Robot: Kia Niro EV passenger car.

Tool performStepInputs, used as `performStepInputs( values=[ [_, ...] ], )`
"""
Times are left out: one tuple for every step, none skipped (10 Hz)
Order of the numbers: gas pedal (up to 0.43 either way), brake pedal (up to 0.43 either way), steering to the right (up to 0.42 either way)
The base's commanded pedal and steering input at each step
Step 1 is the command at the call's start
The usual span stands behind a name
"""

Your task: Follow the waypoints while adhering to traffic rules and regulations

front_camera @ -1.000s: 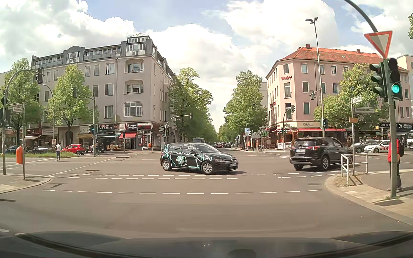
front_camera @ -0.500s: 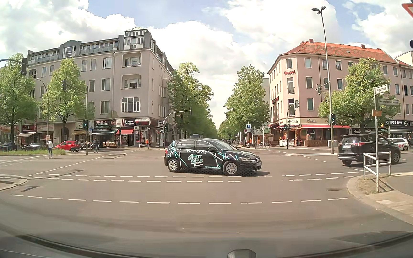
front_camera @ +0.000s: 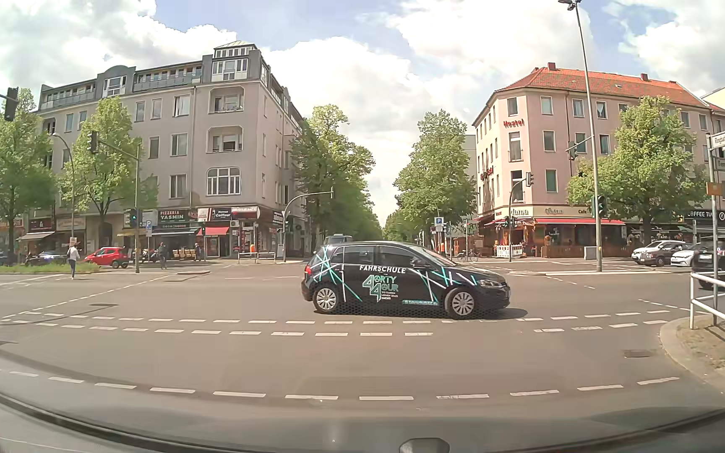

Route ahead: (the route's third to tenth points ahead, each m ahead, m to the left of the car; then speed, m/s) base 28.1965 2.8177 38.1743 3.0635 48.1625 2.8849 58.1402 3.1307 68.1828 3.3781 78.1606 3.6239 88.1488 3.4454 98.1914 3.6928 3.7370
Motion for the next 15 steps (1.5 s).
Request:
performStepInputs(
  values=[
    [0.0,0.22,-0.003],
    [0.0,0.22,-0.004],
    [0.0,0.183,-0.003],
    [0.0,0.018,-0.004],
    [0.0,0.018,-0.003],
    [0.0,0.018,-0.003],
    [0.079,0.018,-0.003],
    [0.228,0.018,-0.001],
    [0.248,0.018,0.006],
    [0.248,0.018,0.023],
    [0.26,0.018,0.045],
    [0.311,0.018,0.064],
    [0.319,0.018,0.068],
    [0.319,0.024,0.067],
    [0.319,0.018,0.061]
  ],
)
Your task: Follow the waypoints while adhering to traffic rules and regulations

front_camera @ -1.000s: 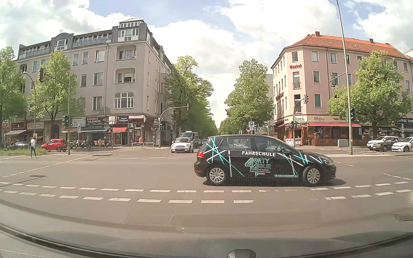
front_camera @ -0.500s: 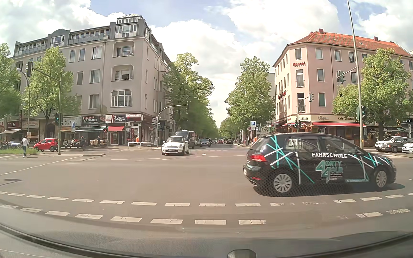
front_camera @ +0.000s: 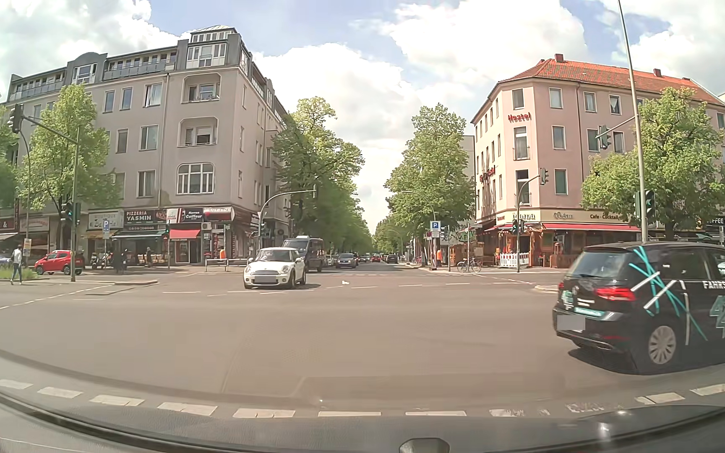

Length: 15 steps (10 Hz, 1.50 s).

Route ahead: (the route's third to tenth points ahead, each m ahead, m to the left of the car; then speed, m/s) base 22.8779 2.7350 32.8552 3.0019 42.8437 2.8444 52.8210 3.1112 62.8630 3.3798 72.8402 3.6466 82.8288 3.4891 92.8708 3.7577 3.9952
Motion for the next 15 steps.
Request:
performStepInputs(
  values=[
    [0.319,0.018,0.045],
    [0.319,0.018,0.021],
    [0.319,0.018,0.004],
    [0.319,0.018,0.0],
    [0.319,0.018,-0.001],
    [0.311,0.018,0.0],
    [0.311,0.018,0.0],
    [0.311,0.018,0.0],
    [0.299,0.018,0.0],
    [0.287,0.018,0.0],
    [0.287,0.018,0.0],
    [0.287,0.018,0.0],
    [0.287,0.018,0.0],
    [0.28,0.018,0.0],
    [0.24,0.018,0.0]
  ],
)
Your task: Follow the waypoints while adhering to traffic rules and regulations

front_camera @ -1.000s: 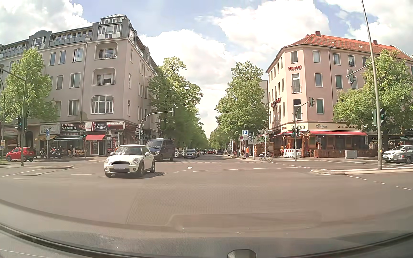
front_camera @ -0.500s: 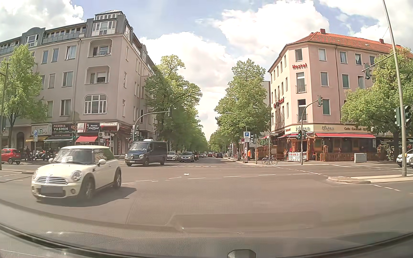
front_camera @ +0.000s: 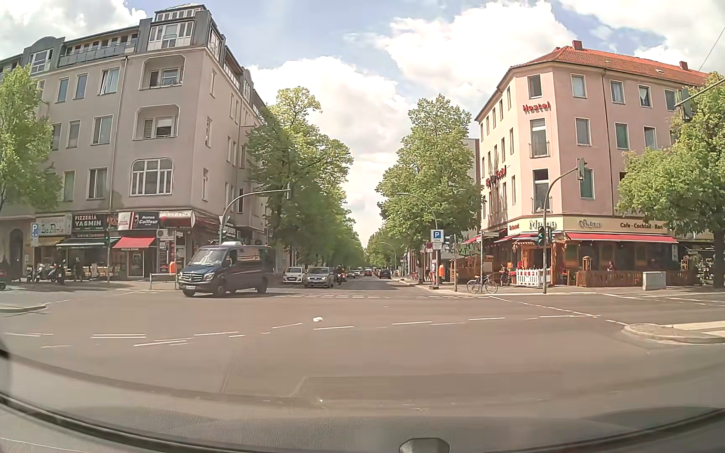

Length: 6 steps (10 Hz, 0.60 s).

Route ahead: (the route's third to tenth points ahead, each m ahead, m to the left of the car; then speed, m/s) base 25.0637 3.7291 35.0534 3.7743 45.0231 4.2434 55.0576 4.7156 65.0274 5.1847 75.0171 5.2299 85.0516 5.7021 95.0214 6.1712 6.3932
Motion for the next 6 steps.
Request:
performStepInputs(
  values=[
    [0.228,0.018,-0.001],
    [0.228,0.018,-0.003],
    [0.248,0.018,-0.005],
    [0.197,0.018,-0.012],
    [0.24,0.018,-0.017],
    [0.209,0.018,-0.015]
  ],
)
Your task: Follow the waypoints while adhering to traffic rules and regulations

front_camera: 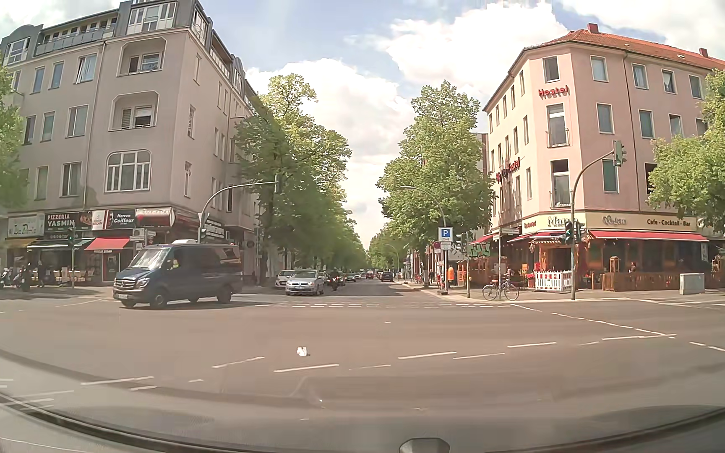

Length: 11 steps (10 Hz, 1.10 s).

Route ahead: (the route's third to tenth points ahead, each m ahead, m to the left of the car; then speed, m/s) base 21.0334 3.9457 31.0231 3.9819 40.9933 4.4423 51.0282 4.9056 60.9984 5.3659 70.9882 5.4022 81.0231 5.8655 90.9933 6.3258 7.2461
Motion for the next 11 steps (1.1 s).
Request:
performStepInputs(
  values=[
    [0.26,0.024,-0.014],
    [0.28,0.018,-0.012],
    [0.268,0.024,-0.007],
    [0.26,0.018,-0.005],
    [0.248,0.018,-0.005],
    [0.24,0.018,-0.004],
    [0.24,0.018,-0.004],
    [0.209,0.018,-0.004],
    [0.209,0.018,-0.004],
    [0.209,0.018,-0.003],
    [0.209,0.018,-0.003]
  ],
)
